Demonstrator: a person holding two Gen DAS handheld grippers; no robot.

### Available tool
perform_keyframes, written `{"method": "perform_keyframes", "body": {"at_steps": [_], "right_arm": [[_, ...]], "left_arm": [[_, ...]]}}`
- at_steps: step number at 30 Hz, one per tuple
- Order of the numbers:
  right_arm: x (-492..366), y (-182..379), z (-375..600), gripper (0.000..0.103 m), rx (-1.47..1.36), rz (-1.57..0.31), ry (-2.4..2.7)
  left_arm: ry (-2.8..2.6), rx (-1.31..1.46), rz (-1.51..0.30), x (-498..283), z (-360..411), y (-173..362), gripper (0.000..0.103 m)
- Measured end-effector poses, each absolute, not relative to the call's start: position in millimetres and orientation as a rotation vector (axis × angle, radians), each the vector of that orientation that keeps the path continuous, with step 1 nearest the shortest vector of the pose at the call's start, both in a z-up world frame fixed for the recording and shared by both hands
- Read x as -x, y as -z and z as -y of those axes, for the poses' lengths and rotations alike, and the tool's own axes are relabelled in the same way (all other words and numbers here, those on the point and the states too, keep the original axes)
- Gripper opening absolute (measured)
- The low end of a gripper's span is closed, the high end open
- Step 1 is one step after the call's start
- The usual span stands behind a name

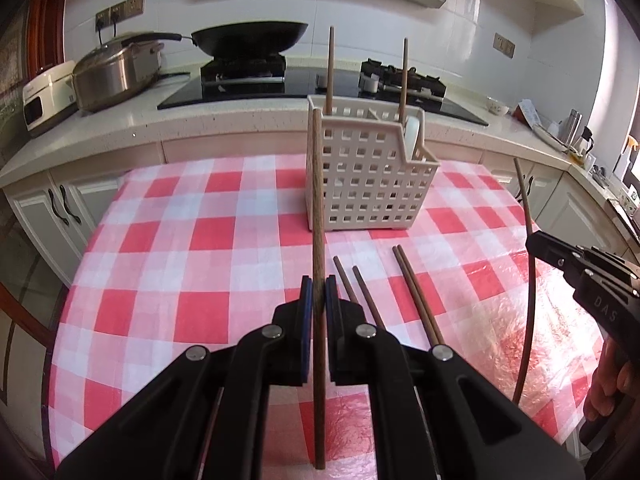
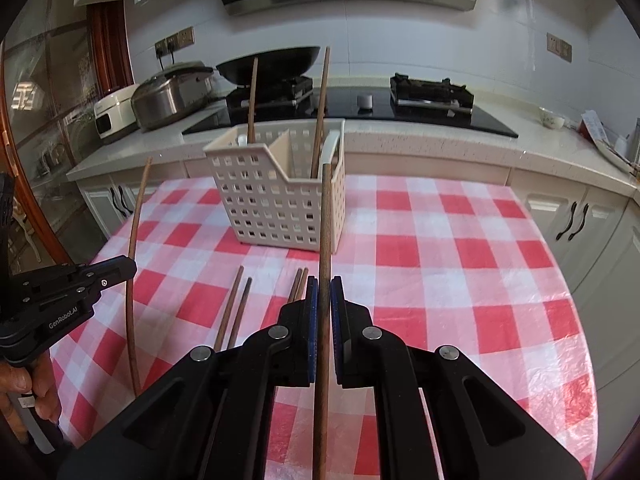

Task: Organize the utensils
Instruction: 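Lift both held chopsticks upright and carry them over the basket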

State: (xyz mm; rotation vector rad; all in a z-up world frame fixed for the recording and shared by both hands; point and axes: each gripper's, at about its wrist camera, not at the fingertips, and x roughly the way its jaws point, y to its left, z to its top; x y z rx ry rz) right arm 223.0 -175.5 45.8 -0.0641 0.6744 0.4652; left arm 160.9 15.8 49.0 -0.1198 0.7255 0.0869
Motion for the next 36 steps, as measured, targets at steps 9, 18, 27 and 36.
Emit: {"method": "perform_keyframes", "body": {"at_steps": [9, 18, 27, 36], "right_arm": [[-213.4, -63.0, 182.2, 0.008, 0.052, -0.637, -0.469], [-203.1, -77.3, 186.0, 0.008, 0.05, -0.599, -0.467], [-200.1, -82.4, 187.8, 0.008, 0.045, -0.589, -0.473], [-209.5, -93.2, 184.3, 0.008, 0.042, -0.586, -0.479]], "left_arm": [[-0.089, 0.103, -0.676, -144.7, -13.7, -68.0, 0.006], [-0.089, 0.099, -0.651, -135.3, -11.6, -77.5, 0.006], [-0.077, 0.098, -0.648, -136.9, -8.6, -80.8, 0.006], [-0.044, 0.1, -0.621, -151.0, -9.5, -102.3, 0.006]]}}
